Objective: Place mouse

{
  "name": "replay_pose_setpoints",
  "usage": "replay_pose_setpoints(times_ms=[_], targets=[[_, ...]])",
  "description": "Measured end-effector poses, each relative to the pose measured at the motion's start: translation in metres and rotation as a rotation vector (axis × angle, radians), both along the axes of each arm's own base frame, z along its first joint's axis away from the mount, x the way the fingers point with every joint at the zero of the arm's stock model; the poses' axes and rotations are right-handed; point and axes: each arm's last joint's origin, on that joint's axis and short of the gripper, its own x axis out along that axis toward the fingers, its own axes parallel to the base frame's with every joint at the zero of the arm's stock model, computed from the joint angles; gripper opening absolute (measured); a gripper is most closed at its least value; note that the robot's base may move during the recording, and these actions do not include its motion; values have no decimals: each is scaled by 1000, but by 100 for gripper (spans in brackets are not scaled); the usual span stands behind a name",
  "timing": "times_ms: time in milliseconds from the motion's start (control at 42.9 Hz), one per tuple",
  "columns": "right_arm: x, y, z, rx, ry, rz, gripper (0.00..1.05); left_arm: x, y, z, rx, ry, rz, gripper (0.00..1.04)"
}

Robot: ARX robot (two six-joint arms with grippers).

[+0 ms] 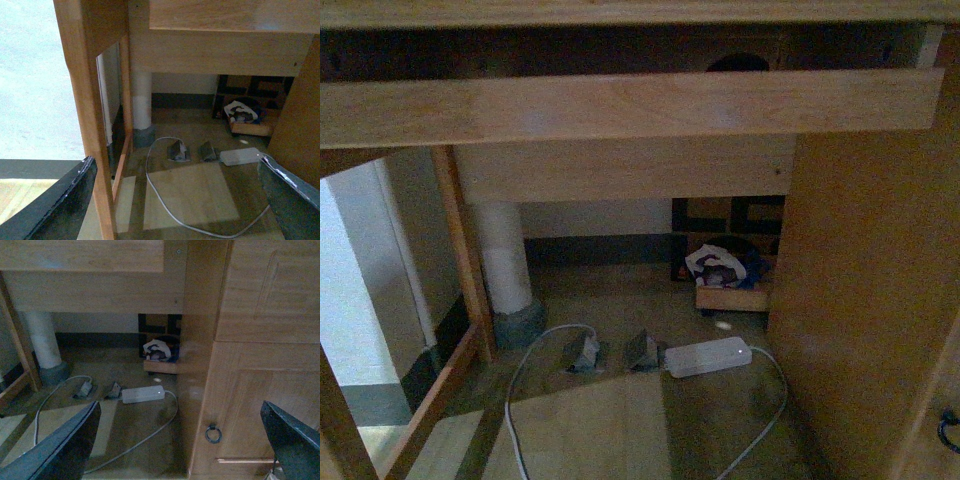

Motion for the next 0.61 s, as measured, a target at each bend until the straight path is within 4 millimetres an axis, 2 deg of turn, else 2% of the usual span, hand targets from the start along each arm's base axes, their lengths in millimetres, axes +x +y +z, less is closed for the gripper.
replay_pose_setpoints(times_ms=[605], targets=[[0, 0, 0, 0, -2, -1, 98, 0, 0, 0, 0, -3, -1, 98]])
